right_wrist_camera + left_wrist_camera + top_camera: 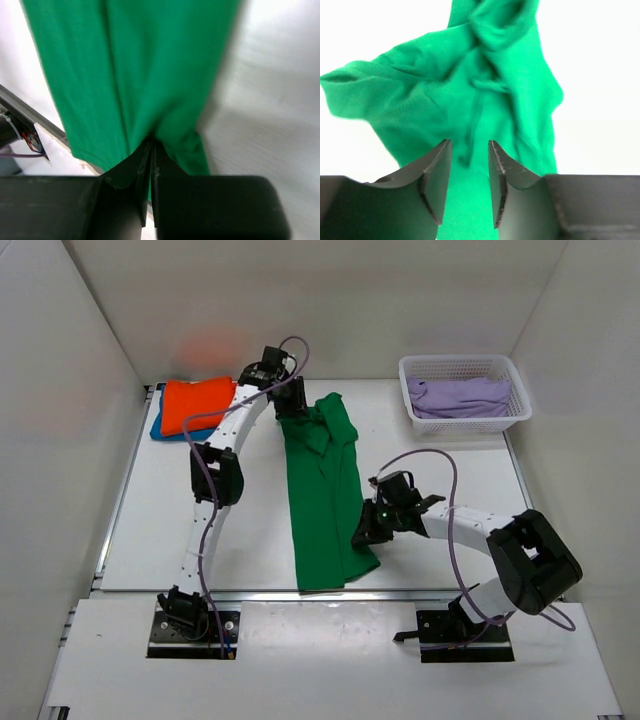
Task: Fold and stack the t-shirts
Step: Rotate the tshirt 90 degrees, then grab the bottom of the folded rectangular tshirt with both arms, then fold the folded rectangular tshirt in 1/3 of the way, then grab one side of the 2/3 rectangular tshirt with both arms
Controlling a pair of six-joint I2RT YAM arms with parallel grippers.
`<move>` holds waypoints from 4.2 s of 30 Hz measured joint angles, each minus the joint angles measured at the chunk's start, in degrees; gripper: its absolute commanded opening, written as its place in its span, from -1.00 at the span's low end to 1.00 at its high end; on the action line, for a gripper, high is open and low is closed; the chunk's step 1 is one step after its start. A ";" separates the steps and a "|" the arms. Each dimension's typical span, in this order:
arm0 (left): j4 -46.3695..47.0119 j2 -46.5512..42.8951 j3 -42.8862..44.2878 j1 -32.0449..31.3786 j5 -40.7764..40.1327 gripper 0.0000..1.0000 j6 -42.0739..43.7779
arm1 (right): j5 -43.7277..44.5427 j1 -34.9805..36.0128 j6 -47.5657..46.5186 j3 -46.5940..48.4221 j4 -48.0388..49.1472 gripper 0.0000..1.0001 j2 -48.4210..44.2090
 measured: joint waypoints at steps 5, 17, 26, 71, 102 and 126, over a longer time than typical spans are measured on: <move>2.67 -17.90 -19.78 -0.17 1.40 -0.05 1.18 | 1.68 -0.61 -4.94 8.68 -7.21 -0.09 -1.84; 21.42 -79.41 -107.54 -16.52 -1.09 -0.02 -9.09 | 0.83 -7.58 -13.51 2.01 -15.04 0.15 -10.25; 29.83 -90.27 -123.82 -24.44 -1.64 0.05 -22.45 | -0.83 -5.79 -12.44 -6.40 -12.68 0.08 -13.75; 33.48 -67.52 -101.15 -5.92 9.66 -1.00 -18.56 | -18.10 -15.47 -18.18 17.33 -22.97 -1.00 5.44; 56.74 -71.58 -114.05 -3.74 10.71 -0.43 -21.62 | -8.72 -18.53 -14.97 7.74 -6.58 0.12 4.22; 63.52 -67.08 -122.66 -13.75 -6.01 -1.00 -32.30 | -3.96 -11.04 -0.57 -1.79 13.09 -1.00 5.66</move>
